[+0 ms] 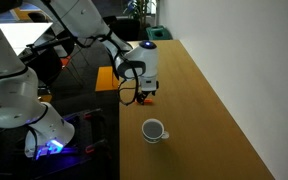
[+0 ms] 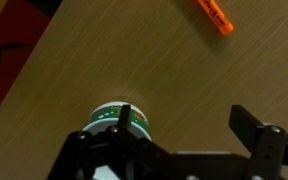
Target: Remove the highlighter from the cup then move the cup backwards and move the highlighter to the right
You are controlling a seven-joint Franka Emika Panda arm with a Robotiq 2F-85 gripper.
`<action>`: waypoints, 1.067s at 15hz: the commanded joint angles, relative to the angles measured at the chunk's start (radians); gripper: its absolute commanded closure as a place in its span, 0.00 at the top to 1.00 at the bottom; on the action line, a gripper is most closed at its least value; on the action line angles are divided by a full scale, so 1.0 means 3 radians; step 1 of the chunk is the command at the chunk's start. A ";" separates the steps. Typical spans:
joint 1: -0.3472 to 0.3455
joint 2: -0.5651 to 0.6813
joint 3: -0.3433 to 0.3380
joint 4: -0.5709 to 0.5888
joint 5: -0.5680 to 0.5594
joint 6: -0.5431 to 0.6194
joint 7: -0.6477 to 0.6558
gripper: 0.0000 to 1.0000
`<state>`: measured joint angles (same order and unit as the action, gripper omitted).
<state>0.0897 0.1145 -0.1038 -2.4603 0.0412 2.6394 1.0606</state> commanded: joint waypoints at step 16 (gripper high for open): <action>-0.0507 0.0012 -0.0192 -0.0025 -0.0903 0.0291 -0.0087 1.00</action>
<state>-0.0498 0.0832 -0.1603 -2.4913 -0.2129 2.6885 1.0909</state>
